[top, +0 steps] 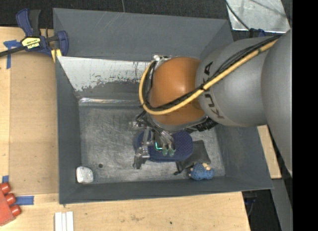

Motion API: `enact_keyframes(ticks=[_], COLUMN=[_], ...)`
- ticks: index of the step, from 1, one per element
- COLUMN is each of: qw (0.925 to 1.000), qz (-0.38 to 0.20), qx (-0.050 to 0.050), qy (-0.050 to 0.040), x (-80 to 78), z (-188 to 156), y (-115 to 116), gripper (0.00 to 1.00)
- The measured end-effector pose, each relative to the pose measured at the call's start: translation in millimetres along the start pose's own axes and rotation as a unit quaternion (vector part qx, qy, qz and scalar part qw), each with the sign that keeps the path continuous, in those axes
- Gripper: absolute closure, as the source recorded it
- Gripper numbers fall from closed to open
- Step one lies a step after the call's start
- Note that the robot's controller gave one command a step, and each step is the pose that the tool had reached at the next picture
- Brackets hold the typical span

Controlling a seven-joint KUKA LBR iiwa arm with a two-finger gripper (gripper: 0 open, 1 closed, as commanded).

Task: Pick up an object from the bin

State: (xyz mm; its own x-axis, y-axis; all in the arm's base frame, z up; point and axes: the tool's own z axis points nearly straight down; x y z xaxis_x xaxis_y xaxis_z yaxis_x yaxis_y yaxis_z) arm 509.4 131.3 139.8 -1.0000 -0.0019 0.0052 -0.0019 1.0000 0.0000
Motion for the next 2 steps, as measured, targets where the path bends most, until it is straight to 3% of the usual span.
enact_keyframes(ticks=[1,2], qw=[0.9927,0.9926], qz=[-0.12,-0.121], qx=[0.001,0.0], qy=[-0.0013,-0.003], x=[-12.0,-12.9], z=[58.8,56.9], y=[-60.4,-58.0], gripper=[0.0,1.0])
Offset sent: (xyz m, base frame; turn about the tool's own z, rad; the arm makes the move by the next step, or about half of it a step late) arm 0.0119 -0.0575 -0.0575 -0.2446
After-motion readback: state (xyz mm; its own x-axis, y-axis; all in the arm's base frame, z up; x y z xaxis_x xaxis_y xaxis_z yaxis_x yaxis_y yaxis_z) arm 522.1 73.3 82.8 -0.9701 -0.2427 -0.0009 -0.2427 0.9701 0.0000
